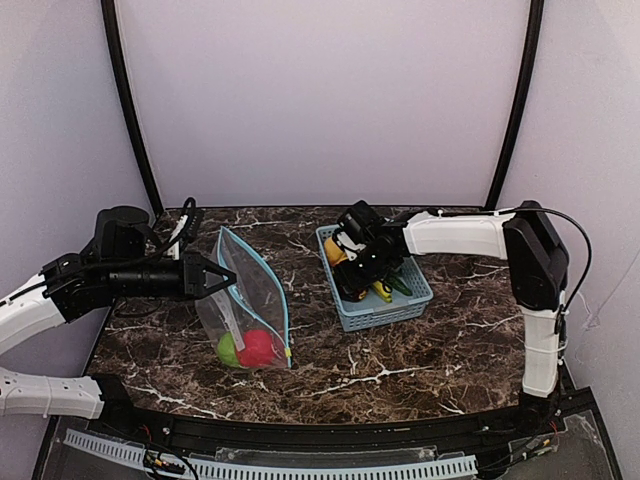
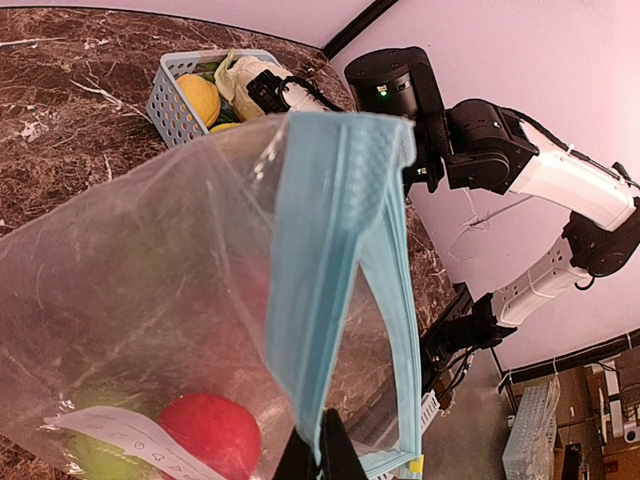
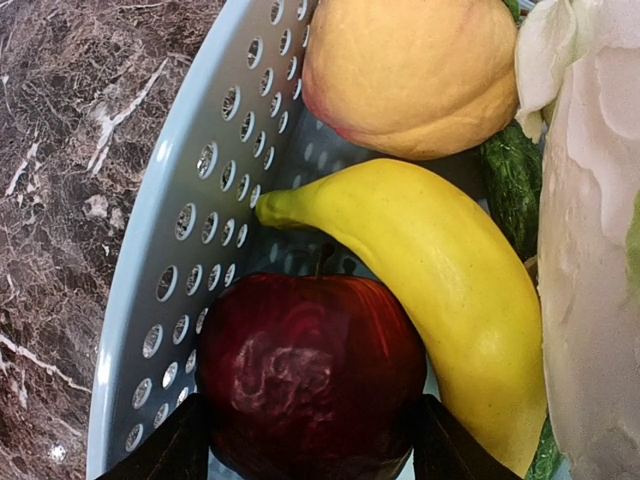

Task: Place the food in the zip-top bag and seal the zipper
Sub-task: Pick up the fake fruit from the bin.

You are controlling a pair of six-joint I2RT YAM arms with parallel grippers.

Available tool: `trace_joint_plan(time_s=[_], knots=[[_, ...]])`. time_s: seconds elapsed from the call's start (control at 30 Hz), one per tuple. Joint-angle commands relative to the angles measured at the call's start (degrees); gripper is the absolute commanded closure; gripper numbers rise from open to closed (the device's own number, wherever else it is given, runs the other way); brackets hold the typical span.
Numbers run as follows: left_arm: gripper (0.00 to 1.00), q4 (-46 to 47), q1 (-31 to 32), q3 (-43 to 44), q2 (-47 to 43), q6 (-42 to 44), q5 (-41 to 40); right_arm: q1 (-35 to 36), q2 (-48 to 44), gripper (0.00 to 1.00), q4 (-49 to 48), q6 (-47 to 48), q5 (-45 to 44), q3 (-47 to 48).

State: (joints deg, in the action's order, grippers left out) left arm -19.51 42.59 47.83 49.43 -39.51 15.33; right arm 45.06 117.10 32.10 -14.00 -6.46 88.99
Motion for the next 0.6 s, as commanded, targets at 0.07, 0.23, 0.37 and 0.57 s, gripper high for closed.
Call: trace_joint_plan(time_s=[0.07, 0.23, 0.37, 0.57], knots=[[0.99, -0.8, -0.3, -0.6, -0.7, -0.1, -0.5, -0.3, -2.8, 0.47, 0.5, -1.0, -1.6, -0.7], [0.99, -0.6, -0.3, -0.6, -0.7, 0.0, -0.4, -0.3, -8.7, 0.49, 0.4, -2.3, -2.4, -3.0], [0.99, -0.6, -0.2, -0.4, -0.4, 0.2, -0.1, -0.2, -14.4, 0.49, 0.6, -2.6, -2.8, -5.7], [0.99, 1.3, -0.2, -0.2, 0.7, 0.9, 2.3, 0.0, -23.2, 0.49, 0.8, -1.5, -1.4, -7.6]])
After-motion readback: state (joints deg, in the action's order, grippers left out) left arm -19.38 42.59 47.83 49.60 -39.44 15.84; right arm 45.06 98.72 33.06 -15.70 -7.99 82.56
